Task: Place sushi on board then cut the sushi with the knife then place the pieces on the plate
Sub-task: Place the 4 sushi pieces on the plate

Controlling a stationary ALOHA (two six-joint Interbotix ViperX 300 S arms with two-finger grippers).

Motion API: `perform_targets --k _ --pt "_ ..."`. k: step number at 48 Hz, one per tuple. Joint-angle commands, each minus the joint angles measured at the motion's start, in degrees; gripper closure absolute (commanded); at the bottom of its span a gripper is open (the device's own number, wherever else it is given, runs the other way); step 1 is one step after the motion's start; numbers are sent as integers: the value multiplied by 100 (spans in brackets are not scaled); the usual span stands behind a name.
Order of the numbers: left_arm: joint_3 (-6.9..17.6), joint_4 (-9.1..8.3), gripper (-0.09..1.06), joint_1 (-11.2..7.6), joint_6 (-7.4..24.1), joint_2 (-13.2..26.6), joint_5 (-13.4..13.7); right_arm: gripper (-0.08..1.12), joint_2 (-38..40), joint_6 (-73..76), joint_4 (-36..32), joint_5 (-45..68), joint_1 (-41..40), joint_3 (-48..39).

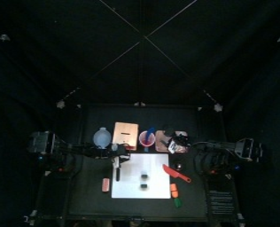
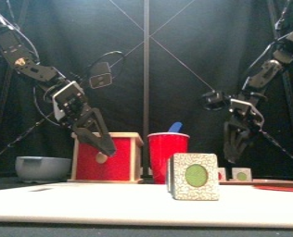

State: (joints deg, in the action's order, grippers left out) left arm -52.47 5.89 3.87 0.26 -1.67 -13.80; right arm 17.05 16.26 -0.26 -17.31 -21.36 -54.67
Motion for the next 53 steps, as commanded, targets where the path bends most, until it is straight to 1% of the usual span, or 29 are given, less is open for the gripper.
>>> perform_targets --k 1,5,10,14,17,30,53 --pt "123 0 27 26 -9 -53 -18 26 149 -26 141 62 738 369" --pt "123 0 27 26 -9 -53 -18 26 26 -9 176 360 1292 536" --pt "123 0 27 26 -9 -53 -18 25 -211 9 334 1020 1898 712" --pt "123 0 27 26 0 -53 -18 25 -475 0 545 1424 2232 870" --pt "114 0 27 26 0 -53 -18 25 -642 0 615 1529 2399 958" --pt "114 0 27 0 0 -53 18 24 -1274 0 817 1749 2918 1301" --pt "114 0 27 -9 0 -44 18 24 -2118 18 844 1723 3059 1626"
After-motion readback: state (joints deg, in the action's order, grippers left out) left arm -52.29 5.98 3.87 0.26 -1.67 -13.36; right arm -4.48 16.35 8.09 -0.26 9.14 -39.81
